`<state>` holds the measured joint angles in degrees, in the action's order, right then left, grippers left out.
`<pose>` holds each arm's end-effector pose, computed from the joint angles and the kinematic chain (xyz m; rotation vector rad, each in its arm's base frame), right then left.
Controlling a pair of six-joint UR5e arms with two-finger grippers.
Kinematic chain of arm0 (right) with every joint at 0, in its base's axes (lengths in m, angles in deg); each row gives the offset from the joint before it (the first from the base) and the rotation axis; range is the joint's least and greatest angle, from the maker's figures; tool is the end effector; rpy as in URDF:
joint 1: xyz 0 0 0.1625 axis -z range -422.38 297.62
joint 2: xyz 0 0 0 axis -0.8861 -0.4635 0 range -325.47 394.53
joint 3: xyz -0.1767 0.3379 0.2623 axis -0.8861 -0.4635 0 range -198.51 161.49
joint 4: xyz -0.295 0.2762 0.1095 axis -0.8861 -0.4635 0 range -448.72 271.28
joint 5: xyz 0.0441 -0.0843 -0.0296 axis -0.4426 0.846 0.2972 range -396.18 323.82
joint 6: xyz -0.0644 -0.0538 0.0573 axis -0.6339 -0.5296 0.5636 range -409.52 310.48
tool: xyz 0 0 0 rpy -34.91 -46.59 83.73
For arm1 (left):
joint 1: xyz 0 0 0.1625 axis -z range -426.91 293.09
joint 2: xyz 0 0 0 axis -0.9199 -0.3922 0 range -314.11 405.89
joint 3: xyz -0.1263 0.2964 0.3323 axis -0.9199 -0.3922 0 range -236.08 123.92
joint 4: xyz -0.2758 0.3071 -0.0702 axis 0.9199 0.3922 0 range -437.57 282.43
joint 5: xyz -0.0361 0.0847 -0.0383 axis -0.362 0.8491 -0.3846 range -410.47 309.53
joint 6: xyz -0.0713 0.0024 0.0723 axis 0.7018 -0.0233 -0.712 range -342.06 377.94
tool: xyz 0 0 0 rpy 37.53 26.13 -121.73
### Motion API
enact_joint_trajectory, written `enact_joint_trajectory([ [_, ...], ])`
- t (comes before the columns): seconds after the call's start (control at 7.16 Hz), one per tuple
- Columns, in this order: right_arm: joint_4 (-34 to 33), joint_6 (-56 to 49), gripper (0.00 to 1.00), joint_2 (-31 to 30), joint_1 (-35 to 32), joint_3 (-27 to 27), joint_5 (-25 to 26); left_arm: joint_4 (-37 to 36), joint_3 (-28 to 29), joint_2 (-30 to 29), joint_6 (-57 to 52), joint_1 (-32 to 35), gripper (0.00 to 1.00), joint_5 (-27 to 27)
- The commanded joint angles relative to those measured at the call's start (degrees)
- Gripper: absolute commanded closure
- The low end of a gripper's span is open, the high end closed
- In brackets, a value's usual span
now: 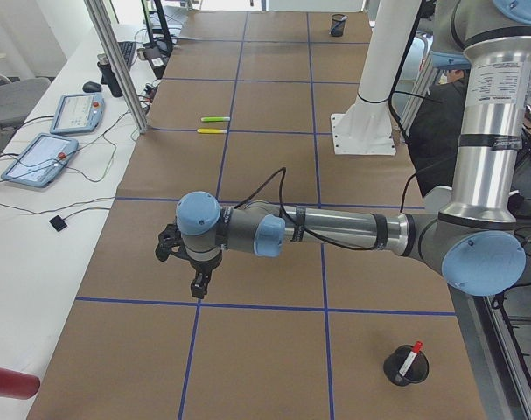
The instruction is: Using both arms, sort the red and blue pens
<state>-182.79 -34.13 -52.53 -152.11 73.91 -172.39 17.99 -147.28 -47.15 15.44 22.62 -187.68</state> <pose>0.0575 -0.5204 0.6557 -0.0889 -0.8040 0.2400 -0.0543 -0.5308 0.6463 0.1759 0.8192 0.1193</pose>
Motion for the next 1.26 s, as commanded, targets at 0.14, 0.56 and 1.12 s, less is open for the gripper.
enact_joint_trajectory([
  [0.14, -0.06, 0.07, 0.00, -0.05, -0.01, -0.23, -0.37, 0.24, -0.12, -0.48, 1.10, -0.41, 0.00, -0.08],
  [0.56, 0.03, 0.07, 0.00, -0.05, -0.01, 0.03, -0.29, 0.15, -0.12, -0.48, 1.10, -0.41, 0.00, 0.10],
  [1.12, 0.03, 0.08, 0.00, 0.13, -0.01, 0.47, -0.37, 0.06, -0.12, -0.39, 1.10, -0.41, 0.00, -0.25],
])
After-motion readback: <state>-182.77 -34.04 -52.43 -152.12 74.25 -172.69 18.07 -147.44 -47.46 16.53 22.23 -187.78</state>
